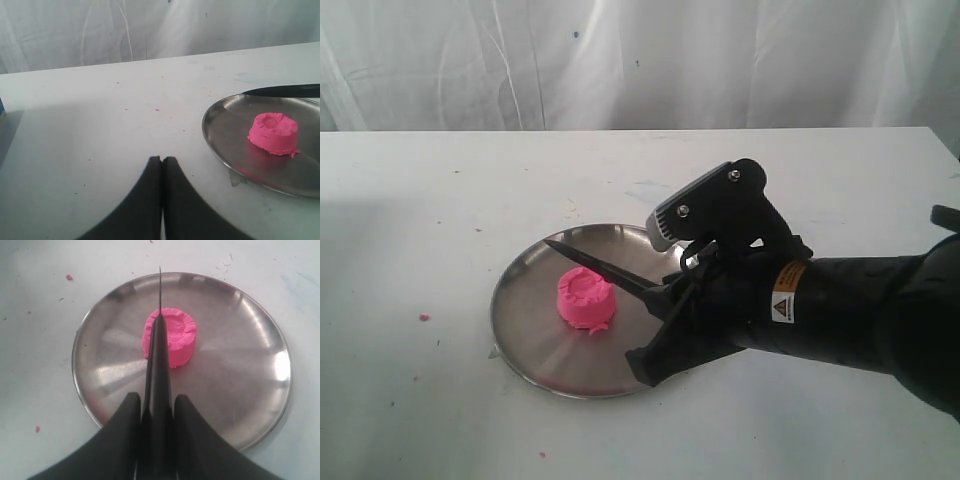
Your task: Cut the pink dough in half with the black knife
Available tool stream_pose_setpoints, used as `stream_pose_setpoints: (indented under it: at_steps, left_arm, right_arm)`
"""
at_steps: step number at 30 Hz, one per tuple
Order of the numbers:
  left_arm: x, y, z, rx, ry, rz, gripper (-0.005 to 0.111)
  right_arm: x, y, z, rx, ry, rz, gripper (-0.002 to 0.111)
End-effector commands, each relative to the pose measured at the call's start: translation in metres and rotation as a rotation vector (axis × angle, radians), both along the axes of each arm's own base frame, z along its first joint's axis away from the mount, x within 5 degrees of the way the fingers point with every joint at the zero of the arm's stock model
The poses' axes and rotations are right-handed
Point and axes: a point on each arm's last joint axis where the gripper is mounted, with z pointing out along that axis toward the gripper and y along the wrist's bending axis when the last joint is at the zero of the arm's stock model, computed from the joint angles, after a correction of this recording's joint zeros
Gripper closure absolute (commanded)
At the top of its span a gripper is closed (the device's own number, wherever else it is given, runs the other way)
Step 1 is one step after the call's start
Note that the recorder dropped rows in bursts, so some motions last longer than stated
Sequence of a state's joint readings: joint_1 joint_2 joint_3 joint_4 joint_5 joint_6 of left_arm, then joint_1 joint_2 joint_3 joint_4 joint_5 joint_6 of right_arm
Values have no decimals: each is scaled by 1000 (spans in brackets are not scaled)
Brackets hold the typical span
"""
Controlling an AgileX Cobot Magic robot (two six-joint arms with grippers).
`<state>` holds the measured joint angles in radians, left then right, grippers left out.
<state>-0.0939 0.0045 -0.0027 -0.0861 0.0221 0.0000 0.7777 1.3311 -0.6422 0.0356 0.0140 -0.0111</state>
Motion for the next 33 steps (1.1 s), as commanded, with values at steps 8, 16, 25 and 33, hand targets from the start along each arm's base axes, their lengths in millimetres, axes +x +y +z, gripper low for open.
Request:
stream_pose_setpoints:
  at_steps: [8,16,25,33]
  left_arm:
    - [0,0,5,-210,-33,29,107]
    - [-4,4,43,-678,-384,-16,107]
    - [9,-27,109,-330,-166,-285,107]
    - [83,-37,103,-263,140,-285,107]
  right_arm:
    - [1,1,2,26,-21,-6,108]
    - [2,1,3,46,-14,-20,108]
    - [2,1,2,43,-11,-20,108]
    - [2,1,3,47,-15,-20,108]
